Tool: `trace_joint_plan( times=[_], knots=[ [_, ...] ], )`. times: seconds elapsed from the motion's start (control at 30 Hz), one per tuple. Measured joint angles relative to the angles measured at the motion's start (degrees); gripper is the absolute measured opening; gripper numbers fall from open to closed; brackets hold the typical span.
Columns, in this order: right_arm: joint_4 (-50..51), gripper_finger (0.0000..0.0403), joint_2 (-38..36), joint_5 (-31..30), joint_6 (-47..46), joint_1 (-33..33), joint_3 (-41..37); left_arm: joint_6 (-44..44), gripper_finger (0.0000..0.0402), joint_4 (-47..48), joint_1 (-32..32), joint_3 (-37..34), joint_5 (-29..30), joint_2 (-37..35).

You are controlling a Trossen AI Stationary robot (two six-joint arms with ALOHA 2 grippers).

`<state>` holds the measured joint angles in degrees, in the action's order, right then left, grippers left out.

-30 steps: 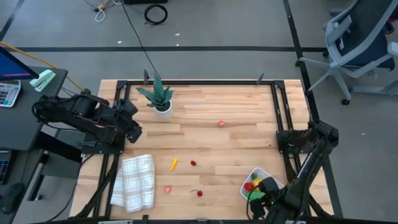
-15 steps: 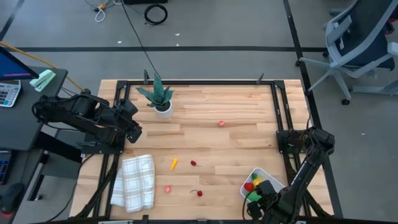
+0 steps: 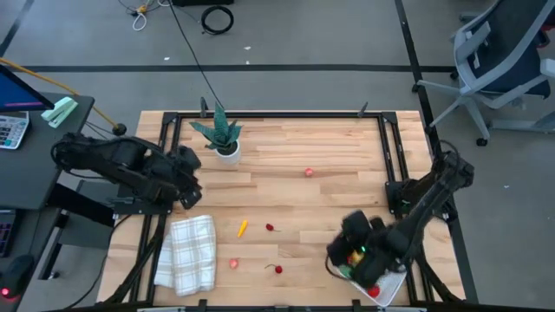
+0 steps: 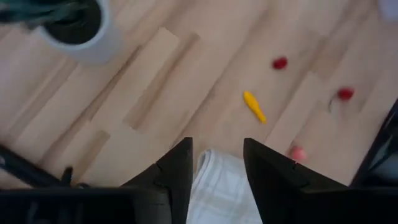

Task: Pick and placing Produce into tupperware
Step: Put the top red cherry into the white bin

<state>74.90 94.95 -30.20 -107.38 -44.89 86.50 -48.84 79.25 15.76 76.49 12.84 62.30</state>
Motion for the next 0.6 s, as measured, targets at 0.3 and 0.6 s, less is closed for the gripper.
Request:
trace_joint_plan(
  times=[0.3,0.6],
  knots=[
    [-3.9,0.0153,-3.2,-5.2,22.4,14.4,0.0,15.8,0.0173,-14.9,4.0,0.0,0.0,13.5],
    [-3.8,0.0148,-3.3,-5.1,23.9,22.7,0.0,29.1,0.0174,-37.4,4.3,-0.1,0.0,28.6]
  ],
)
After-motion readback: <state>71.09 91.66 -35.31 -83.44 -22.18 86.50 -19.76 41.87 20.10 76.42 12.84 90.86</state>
